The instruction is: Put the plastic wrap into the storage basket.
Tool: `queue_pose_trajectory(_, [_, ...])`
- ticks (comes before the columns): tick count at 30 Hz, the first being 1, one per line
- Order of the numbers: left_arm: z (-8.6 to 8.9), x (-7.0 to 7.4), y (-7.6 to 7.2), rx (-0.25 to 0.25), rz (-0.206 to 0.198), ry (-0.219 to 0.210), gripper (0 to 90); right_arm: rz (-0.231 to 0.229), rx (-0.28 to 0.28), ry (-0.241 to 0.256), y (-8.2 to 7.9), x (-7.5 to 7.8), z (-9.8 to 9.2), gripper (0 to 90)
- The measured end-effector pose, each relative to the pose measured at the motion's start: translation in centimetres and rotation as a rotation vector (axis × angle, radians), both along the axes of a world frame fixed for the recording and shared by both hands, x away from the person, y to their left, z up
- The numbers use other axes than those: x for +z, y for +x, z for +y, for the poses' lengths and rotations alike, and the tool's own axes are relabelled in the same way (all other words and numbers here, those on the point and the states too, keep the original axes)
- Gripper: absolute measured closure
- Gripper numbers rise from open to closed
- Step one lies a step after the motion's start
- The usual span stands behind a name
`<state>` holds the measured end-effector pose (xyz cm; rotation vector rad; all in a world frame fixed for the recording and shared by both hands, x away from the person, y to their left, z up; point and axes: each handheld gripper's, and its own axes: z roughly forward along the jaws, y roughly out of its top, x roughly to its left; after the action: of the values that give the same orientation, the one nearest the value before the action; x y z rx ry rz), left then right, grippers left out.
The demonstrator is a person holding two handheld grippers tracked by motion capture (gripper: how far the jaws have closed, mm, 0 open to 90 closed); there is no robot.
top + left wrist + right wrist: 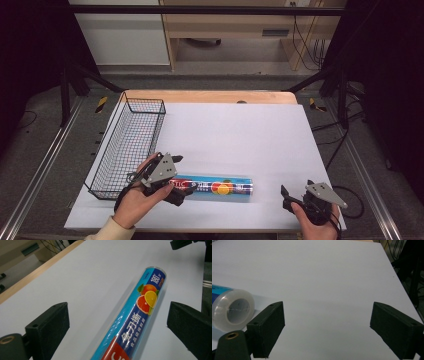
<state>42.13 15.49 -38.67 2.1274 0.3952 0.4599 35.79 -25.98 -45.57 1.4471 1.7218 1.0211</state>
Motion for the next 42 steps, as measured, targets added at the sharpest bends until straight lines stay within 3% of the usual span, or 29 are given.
queue_pose_trajectory(5, [-0.2, 1.0, 0.9, -0.061, 0.049, 0.107, 4.2, -0.002, 0.0, 0.012, 0.0, -0.1, -0.1, 12.3])
queue_pose_trajectory(6, [-0.3, 1.1, 1.2, -0.088, 0.058, 0.148, 4.2, 0.004, 0.0, 0.021, 0.1, -0.1, -0.2, 12.3])
queue_pose_trajectory(10, [-0.8, 1.1, 1.5, -0.12, 0.085, 0.191, 3.9, 0.007, 0.006, 0.022, 0.2, -0.2, -0.1, 11.9])
queue_pose_trajectory(11, [-0.9, 1.0, 1.6, -0.128, 0.094, 0.217, 3.9, 0.007, 0.006, 0.022, 0.2, -0.2, -0.1, 11.9])
queue_pose_trajectory(12, [-1.3, 0.8, 1.9, -0.14, 0.094, 0.27, 4.0, 0.008, 0.005, 0.021, 0.2, -0.3, -0.2, 11.7])
queue_pose_trajectory(21, [-2.4, -0.2, 2.7, -0.172, 0.119, 0.366, 6.4, 0.018, 0.02, 0.016, 0.5, -0.3, 0.1, 11.5])
queue_pose_trajectory(25, [-3.2, -1.1, 3.4, -0.19, 0.12, 0.437, 7.6, 0.025, 0.028, 0.011, 0.6, -0.4, 0.2, 11.3])
queue_pose_trajectory(33, [-4.2, -2.5, 3.6, -0.242, 0.132, 0.501, 7.7, 0.027, 0.032, 0.018, 0.6, -0.4, 0.2, 11.0])
queue_pose_trajectory(40, [-4.8, -3.9, 3.8, -0.248, 0.152, 0.489, 8.9, 0.035, 0.042, 0.02, 0.8, -0.5, 0.3, 10.5])
queue_pose_trajectory(42, [-4.8, -4.0, 4.0, -0.251, 0.142, 0.508, 9.8, 0.037, 0.041, 0.023, 0.7, -0.5, 0.2, 10.5])
